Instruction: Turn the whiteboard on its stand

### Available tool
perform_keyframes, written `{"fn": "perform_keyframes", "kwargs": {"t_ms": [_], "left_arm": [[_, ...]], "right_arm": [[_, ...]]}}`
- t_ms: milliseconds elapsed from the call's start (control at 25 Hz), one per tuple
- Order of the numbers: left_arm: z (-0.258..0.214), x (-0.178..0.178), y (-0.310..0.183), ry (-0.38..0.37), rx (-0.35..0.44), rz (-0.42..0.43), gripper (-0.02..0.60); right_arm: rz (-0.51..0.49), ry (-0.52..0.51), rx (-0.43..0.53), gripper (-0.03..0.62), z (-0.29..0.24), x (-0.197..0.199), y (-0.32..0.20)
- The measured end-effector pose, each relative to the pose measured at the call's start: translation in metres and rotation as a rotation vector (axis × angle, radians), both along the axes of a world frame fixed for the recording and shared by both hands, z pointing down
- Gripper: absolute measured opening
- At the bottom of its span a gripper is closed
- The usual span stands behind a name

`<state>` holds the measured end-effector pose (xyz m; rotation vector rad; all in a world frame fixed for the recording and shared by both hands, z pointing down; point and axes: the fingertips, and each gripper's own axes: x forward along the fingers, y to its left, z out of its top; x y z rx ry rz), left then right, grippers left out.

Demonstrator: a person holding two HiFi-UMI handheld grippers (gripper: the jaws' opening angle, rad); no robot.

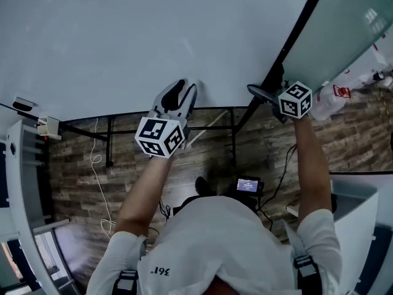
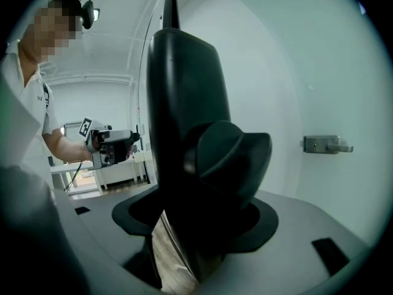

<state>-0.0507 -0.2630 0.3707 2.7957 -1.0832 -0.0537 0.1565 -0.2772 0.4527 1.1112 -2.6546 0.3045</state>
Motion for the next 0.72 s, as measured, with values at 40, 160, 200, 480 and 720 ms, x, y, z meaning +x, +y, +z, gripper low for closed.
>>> {"fn": "perform_keyframes", "kwargs": {"t_ms": [40, 160, 200, 480, 720], "left_arm": [[-0.001, 0.002, 0.009, 0.002, 0.005, 0.001, 0.129], [-0.005, 0.007, 0.030, 0.012, 0.013, 0.002, 0.129], [-0.005, 0.007, 0.035, 0.016, 0.011, -0.003, 0.129], [0.005, 0.010, 0.069, 0.026, -0.014, -0.038, 0.129], [0.011, 0.018, 0.092, 0.013, -0.026, -0.045, 0.129]], "right_arm": [[0.005, -0.003, 0.007, 0.302, 0.000, 0.002, 0.007], [0.019, -0.007, 0.028, 0.301, -0.002, 0.005, 0.025], [0.022, -0.005, 0.033, 0.301, -0.003, 0.004, 0.029], [0.048, 0.005, 0.072, 0.299, -0.004, -0.003, 0.066], [0.066, 0.008, 0.085, 0.299, -0.004, -0.002, 0.087]]}}
